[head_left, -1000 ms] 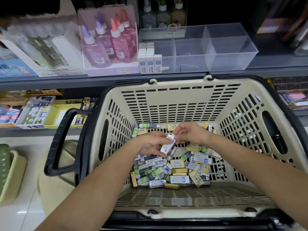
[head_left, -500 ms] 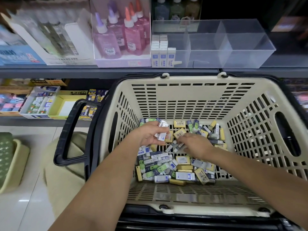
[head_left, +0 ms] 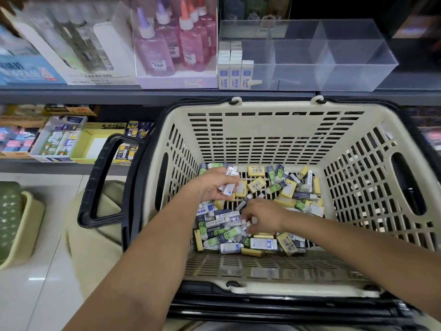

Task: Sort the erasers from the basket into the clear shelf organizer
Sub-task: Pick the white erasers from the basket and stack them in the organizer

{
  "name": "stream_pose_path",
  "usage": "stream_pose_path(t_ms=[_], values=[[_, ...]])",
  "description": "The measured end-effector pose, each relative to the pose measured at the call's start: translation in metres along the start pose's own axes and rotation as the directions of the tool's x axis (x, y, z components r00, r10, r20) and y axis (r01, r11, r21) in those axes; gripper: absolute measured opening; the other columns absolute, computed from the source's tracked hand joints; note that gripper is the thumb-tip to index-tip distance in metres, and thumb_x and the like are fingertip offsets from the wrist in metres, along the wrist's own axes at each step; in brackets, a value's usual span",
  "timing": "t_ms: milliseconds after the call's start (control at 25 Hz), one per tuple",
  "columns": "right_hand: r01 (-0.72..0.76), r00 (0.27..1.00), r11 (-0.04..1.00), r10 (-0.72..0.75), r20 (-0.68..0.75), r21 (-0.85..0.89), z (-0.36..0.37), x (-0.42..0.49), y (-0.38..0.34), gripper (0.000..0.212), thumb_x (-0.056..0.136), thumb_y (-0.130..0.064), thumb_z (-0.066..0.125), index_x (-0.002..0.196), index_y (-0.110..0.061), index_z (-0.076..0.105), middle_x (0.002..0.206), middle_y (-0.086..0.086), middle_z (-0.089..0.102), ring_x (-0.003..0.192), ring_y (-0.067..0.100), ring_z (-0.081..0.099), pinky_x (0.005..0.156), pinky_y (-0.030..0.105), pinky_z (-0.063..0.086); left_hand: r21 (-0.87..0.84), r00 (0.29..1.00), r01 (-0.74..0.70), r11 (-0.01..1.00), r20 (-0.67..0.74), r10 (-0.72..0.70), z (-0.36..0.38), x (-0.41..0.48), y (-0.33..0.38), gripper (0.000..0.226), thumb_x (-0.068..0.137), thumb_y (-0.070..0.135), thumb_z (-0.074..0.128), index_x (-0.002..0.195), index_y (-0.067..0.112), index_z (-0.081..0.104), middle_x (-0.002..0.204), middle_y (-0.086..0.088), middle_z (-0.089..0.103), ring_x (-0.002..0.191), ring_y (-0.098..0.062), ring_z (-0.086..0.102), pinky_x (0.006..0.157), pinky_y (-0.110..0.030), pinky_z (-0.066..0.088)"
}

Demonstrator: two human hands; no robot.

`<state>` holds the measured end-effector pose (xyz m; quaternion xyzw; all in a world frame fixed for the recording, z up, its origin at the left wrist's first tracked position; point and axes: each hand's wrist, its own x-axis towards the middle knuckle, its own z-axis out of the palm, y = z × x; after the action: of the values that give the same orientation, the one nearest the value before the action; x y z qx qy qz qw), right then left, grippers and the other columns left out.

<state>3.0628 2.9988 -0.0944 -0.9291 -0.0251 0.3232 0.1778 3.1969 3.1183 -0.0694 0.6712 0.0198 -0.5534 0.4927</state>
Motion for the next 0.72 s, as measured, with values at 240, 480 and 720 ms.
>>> stream_pose_path(t_ms=[240,480,720], values=[[-0.006,0.994,0.81,0.07,-0.087,0.586,-0.038,-0.013,0.016,0.028,0.084,-0.016,0.067,0.112,-0.012,0.061,0.107,0.002,0.06,0.098,0.015,0.058,0.089,0.026,0.047,0.161,0.999,0.023,0.987,0.034,-0.029,0.004,-0.005,0.001,0.043,0.085,0.021,0.067,0.121,0.009,0.046,0.109,-0.01,0.065,0.092,-0.018,0.064,0.074,-0.036,0.055],[0.027,0.962,0.682,0.18,-0.204,0.731,-0.071,-0.026,0.029,0.018,0.088,-0.014,0.062,0.101,-0.002,0.067,0.087,0.014,0.07,0.075,0.013,0.065,0.077,0.03,0.052,0.079,0.956,0.084,0.993,0.274,-0.103,0.014,-0.014,0.013,0.033,0.084,0.029,0.066,0.11,0.01,0.061,0.11,-0.012,0.066,0.101,-0.025,0.065,0.081,-0.04,0.057],[0.176,0.877,0.472,0.323,-0.355,0.864,-0.104,-0.041,0.032,0.018,0.083,-0.007,0.066,0.101,-0.005,0.066,0.075,0.004,0.069,0.06,0.008,0.063,0.062,0.02,0.051,-0.158,0.965,-0.06,0.986,0.243,0.098,0.024,-0.024,0.038,0.026,0.083,0.008,0.066,0.108,0.011,0.062,0.095,-0.005,0.071,0.086,-0.014,0.068,0.067,-0.027,0.057]])
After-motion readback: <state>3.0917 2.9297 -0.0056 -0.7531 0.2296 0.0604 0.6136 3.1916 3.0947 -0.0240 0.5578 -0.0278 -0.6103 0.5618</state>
